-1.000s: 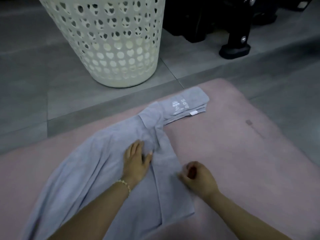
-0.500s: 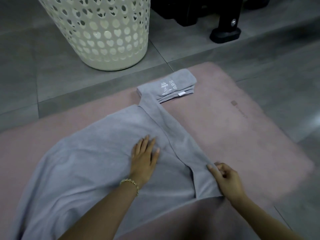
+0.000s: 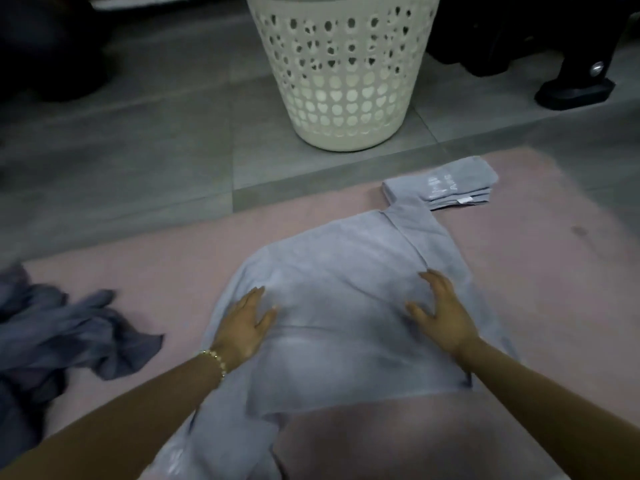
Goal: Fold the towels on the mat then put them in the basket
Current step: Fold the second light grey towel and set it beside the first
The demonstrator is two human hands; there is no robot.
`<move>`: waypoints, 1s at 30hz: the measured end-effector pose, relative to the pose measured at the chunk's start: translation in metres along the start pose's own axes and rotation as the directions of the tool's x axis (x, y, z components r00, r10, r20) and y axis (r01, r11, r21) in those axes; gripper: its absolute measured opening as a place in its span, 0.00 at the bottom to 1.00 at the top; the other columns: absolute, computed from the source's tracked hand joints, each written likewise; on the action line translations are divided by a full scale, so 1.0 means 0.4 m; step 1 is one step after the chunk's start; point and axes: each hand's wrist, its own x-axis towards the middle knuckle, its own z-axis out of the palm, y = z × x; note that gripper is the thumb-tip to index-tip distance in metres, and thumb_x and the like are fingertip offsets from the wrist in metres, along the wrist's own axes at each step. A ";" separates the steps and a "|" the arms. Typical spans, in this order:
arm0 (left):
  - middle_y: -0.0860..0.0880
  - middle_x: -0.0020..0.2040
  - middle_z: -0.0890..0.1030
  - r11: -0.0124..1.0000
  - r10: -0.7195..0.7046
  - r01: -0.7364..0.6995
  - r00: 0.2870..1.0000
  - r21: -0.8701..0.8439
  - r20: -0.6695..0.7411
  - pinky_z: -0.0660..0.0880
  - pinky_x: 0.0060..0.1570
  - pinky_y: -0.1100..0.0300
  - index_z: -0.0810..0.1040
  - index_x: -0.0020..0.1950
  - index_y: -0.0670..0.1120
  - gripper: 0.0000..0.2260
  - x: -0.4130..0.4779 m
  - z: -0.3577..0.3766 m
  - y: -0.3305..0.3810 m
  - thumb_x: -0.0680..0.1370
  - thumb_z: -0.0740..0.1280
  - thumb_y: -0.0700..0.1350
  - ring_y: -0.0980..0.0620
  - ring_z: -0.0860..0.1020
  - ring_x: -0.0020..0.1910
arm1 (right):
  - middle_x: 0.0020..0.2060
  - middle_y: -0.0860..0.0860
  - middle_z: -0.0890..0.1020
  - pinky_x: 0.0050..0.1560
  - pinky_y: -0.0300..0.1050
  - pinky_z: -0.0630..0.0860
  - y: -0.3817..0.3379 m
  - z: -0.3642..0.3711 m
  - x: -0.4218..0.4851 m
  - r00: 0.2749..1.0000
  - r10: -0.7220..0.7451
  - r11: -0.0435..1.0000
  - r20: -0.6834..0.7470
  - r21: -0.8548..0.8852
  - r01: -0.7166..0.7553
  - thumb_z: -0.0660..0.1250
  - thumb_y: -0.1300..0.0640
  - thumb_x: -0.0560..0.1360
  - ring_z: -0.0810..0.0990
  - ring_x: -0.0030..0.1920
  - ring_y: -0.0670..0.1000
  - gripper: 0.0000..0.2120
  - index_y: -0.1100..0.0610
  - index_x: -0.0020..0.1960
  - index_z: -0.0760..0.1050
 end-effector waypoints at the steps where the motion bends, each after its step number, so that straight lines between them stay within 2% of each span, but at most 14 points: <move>1: 0.45 0.74 0.64 0.997 -0.061 0.061 0.998 -0.053 -0.001 0.55 0.73 0.58 0.61 0.75 0.43 0.30 -0.020 -0.032 -0.058 0.78 0.60 0.58 0.47 0.63 0.73 | 0.74 0.52 0.60 0.68 0.46 0.65 -0.027 0.029 0.009 0.998 -0.031 1.000 0.051 -0.001 0.031 0.69 0.51 0.74 0.63 0.72 0.53 0.30 0.57 0.72 0.62; 3: 0.44 0.69 0.71 0.972 -0.192 0.187 0.981 -0.146 -0.027 0.65 0.68 0.53 0.66 0.71 0.42 0.35 -0.054 -0.065 -0.163 0.73 0.61 0.66 0.45 0.70 0.66 | 0.74 0.51 0.59 0.68 0.46 0.66 -0.088 0.079 0.031 0.982 -0.089 0.996 0.168 -0.008 0.092 0.70 0.53 0.74 0.64 0.72 0.52 0.30 0.56 0.72 0.62; 6: 0.43 0.53 0.76 0.838 -0.435 0.401 0.900 -0.370 -0.009 0.72 0.45 0.68 0.73 0.55 0.42 0.18 -0.125 -0.062 -0.279 0.75 0.67 0.55 0.49 0.74 0.51 | 0.72 0.49 0.60 0.66 0.43 0.67 -0.201 0.149 0.071 0.940 -0.158 0.986 0.303 0.004 0.164 0.71 0.53 0.73 0.69 0.65 0.50 0.31 0.56 0.72 0.62; 7: 0.44 0.47 0.76 0.820 -0.448 0.407 0.894 -0.402 -0.009 0.68 0.37 0.69 0.73 0.47 0.44 0.12 -0.145 -0.052 -0.308 0.75 0.67 0.53 0.50 0.72 0.46 | 0.71 0.49 0.62 0.64 0.42 0.68 -0.246 0.177 0.083 0.934 -0.171 0.985 0.314 0.026 0.172 0.71 0.52 0.73 0.70 0.62 0.50 0.31 0.55 0.71 0.62; 9: 0.48 0.40 0.77 0.850 -0.396 0.391 0.916 -0.354 0.060 0.67 0.35 0.71 0.74 0.41 0.47 0.09 -0.187 -0.033 -0.352 0.77 0.66 0.49 0.50 0.74 0.42 | 0.66 0.48 0.65 0.60 0.42 0.70 -0.328 0.240 0.091 0.931 -0.193 0.981 0.311 0.086 0.175 0.71 0.52 0.73 0.71 0.56 0.49 0.28 0.55 0.69 0.64; 13: 0.61 0.38 0.82 0.849 -0.231 0.308 0.947 -0.429 0.222 0.70 0.38 0.78 0.80 0.47 0.49 0.05 -0.228 -0.027 -0.374 0.78 0.66 0.48 0.67 0.78 0.37 | 0.60 0.45 0.68 0.52 0.37 0.68 -0.438 0.374 0.058 0.883 -0.201 0.976 0.425 0.165 0.142 0.69 0.50 0.74 0.73 0.56 0.48 0.18 0.52 0.61 0.70; 17: 0.56 0.33 0.73 0.834 -0.184 0.096 0.977 -0.543 -0.109 0.69 0.34 0.69 0.75 0.42 0.39 0.10 -0.194 -0.122 -0.352 0.78 0.66 0.46 0.61 0.71 0.34 | 0.61 0.46 0.72 0.53 0.35 0.71 -0.484 0.471 -0.015 0.846 -0.230 0.962 0.481 0.245 0.123 0.67 0.48 0.75 0.74 0.57 0.45 0.15 0.48 0.60 0.70; 20: 0.55 0.33 0.73 0.864 -0.108 -0.127 0.899 -0.487 -0.425 0.67 0.35 0.72 0.73 0.41 0.42 0.08 -0.176 -0.239 -0.301 0.79 0.64 0.43 0.65 0.70 0.32 | 0.60 0.43 0.73 0.47 0.24 0.70 -0.539 0.476 -0.038 0.876 -0.273 0.917 0.397 0.384 0.112 0.63 0.50 0.78 0.74 0.55 0.42 0.13 0.47 0.61 0.68; 22: 0.56 0.37 0.77 0.852 0.012 -0.254 0.883 -0.457 -0.469 0.69 0.40 0.70 0.75 0.46 0.43 0.06 -0.172 -0.284 -0.275 0.80 0.63 0.44 0.66 0.73 0.36 | 0.58 0.41 0.73 0.46 0.20 0.67 -0.570 0.459 -0.028 0.905 -0.306 0.889 0.297 0.429 0.160 0.60 0.51 0.79 0.73 0.53 0.37 0.12 0.49 0.63 0.69; 23: 0.56 0.41 0.79 0.849 0.076 -0.262 0.919 -0.458 -0.386 0.71 0.43 0.67 0.76 0.50 0.43 0.07 -0.177 -0.282 -0.263 0.80 0.63 0.46 0.64 0.74 0.40 | 0.58 0.41 0.73 0.47 0.19 0.66 -0.581 0.450 -0.021 0.909 -0.325 0.880 0.262 0.436 0.189 0.59 0.51 0.80 0.73 0.53 0.35 0.12 0.49 0.63 0.69; 25: 0.48 0.52 0.80 0.893 0.140 -0.113 0.990 -0.435 0.032 0.72 0.49 0.61 0.74 0.61 0.43 0.13 -0.197 -0.219 -0.261 0.80 0.62 0.49 0.59 0.74 0.47 | 0.59 0.43 0.73 0.50 0.19 0.64 -0.589 0.444 -0.007 0.899 -0.373 0.868 0.231 0.429 0.250 0.58 0.52 0.80 0.72 0.54 0.34 0.11 0.49 0.62 0.70; 27: 0.46 0.63 0.76 0.966 0.087 0.028 0.900 -0.258 0.426 0.68 0.58 0.64 0.70 0.68 0.44 0.19 -0.222 -0.129 -0.278 0.80 0.61 0.51 0.57 0.72 0.57 | 0.60 0.46 0.73 0.56 0.21 0.63 -0.578 0.462 0.005 0.875 -0.411 0.880 0.255 0.362 0.308 0.58 0.53 0.80 0.72 0.59 0.39 0.10 0.49 0.60 0.72; 28: 0.47 0.65 0.75 0.968 0.119 -0.001 0.881 -0.250 0.458 0.67 0.61 0.64 0.70 0.69 0.44 0.19 -0.231 -0.094 -0.292 0.80 0.62 0.51 0.56 0.73 0.61 | 0.61 0.47 0.74 0.60 0.23 0.61 -0.566 0.479 0.009 0.859 -0.417 0.894 0.298 0.303 0.329 0.60 0.54 0.80 0.71 0.62 0.43 0.09 0.49 0.60 0.72; 30: 0.49 0.57 0.79 0.922 0.180 -0.087 0.959 -0.377 0.221 0.71 0.57 0.63 0.76 0.61 0.45 0.12 -0.238 -0.075 -0.322 0.79 0.64 0.47 0.55 0.76 0.56 | 0.64 0.50 0.74 0.66 0.29 0.58 -0.529 0.518 0.011 0.807 -0.414 0.908 0.421 0.139 0.394 0.64 0.52 0.78 0.69 0.67 0.48 0.12 0.52 0.61 0.74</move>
